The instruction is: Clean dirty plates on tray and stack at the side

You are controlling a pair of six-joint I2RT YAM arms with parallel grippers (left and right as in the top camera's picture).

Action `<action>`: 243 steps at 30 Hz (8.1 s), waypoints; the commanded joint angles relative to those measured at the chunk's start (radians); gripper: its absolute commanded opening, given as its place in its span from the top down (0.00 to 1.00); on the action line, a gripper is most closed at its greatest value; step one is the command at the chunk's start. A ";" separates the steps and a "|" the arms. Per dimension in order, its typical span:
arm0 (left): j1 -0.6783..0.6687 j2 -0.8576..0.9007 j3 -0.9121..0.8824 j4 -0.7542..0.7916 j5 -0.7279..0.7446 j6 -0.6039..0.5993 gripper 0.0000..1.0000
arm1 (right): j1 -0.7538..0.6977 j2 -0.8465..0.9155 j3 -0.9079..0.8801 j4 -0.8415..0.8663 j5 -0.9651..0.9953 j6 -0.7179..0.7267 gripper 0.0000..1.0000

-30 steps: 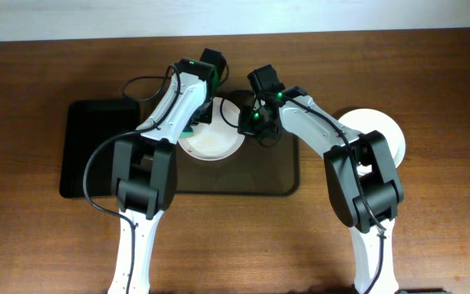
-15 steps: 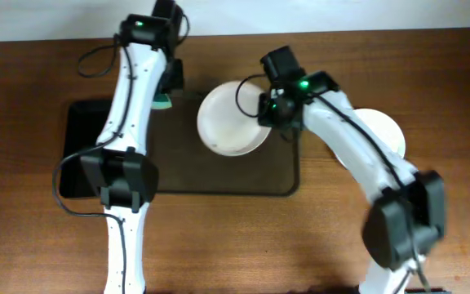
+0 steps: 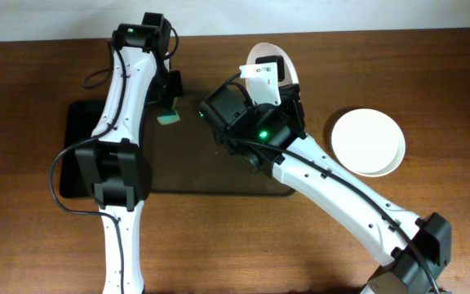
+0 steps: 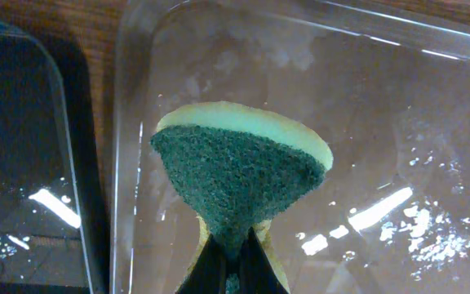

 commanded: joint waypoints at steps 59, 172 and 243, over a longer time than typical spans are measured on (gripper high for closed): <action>-0.017 -0.005 -0.005 -0.006 0.049 0.058 1.00 | -0.417 0.544 0.129 0.034 -1.315 -0.101 0.84; -0.039 -0.252 -0.388 0.221 0.071 0.047 0.99 | -0.816 -0.080 0.145 -0.373 -1.123 -0.052 0.96; 0.338 -0.630 -0.581 0.378 0.153 0.207 0.01 | -0.562 -0.184 0.073 -0.251 -1.065 -0.211 0.21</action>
